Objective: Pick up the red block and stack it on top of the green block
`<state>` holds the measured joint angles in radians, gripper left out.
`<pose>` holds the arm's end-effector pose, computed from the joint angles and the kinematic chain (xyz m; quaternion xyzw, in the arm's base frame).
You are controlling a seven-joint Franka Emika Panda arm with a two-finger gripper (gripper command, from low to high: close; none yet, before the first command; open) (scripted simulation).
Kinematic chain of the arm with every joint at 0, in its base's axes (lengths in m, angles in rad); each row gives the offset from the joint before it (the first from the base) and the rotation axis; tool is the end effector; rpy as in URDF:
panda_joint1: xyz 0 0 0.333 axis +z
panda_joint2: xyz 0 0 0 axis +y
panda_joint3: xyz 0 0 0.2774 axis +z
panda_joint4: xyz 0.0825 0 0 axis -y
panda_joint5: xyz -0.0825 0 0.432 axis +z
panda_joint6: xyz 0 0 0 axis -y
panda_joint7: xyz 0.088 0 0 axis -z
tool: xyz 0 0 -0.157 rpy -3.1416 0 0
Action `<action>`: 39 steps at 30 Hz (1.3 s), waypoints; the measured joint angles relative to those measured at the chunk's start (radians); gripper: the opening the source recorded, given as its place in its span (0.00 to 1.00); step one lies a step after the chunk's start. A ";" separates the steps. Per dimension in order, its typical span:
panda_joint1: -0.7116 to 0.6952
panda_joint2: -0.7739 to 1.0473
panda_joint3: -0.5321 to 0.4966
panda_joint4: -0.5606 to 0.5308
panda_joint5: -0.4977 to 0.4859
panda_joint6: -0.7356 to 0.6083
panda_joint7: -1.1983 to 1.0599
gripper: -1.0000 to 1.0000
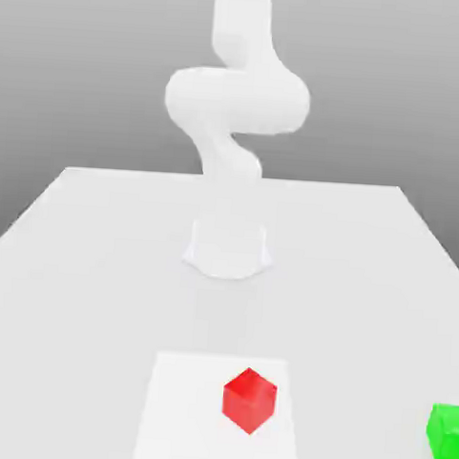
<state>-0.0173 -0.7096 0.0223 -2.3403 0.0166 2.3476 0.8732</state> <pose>0.4875 0.0044 0.5931 -0.8482 0.3969 -0.3176 0.1490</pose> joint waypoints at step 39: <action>-0.042 0.835 0.122 -0.339 -0.072 0.457 0.787 0.00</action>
<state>-0.0589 0.1254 0.1446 -2.6788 -0.0555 2.8041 1.6598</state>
